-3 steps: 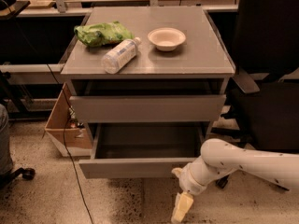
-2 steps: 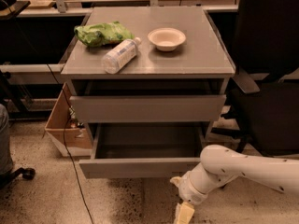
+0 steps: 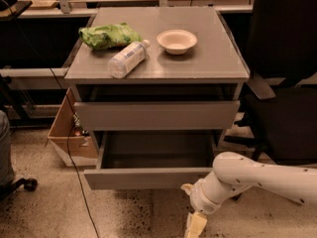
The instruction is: Open middle drawer
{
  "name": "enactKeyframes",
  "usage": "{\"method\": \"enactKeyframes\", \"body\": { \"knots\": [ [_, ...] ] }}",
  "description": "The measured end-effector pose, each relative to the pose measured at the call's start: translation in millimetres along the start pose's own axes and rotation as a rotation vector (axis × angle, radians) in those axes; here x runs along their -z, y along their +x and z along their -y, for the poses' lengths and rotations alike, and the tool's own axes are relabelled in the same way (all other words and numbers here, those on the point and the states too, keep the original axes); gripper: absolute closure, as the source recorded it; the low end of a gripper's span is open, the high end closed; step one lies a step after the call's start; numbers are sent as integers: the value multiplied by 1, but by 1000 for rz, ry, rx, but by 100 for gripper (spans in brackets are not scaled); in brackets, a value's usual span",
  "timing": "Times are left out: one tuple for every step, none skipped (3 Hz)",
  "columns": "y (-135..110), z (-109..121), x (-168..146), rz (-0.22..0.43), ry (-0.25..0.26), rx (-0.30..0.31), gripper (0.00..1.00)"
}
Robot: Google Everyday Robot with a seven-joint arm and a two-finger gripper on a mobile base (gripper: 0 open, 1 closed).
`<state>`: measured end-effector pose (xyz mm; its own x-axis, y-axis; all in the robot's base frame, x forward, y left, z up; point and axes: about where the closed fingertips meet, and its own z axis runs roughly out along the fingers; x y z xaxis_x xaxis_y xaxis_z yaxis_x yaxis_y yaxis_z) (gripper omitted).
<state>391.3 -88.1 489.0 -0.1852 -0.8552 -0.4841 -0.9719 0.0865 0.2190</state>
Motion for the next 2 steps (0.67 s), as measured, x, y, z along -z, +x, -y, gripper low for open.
{"method": "enactKeyframes", "body": {
  "knots": [
    [0, 36, 3, -1, 67, 20, 0],
    [-1, 75, -3, 9, 114, 36, 0]
  ]
}}
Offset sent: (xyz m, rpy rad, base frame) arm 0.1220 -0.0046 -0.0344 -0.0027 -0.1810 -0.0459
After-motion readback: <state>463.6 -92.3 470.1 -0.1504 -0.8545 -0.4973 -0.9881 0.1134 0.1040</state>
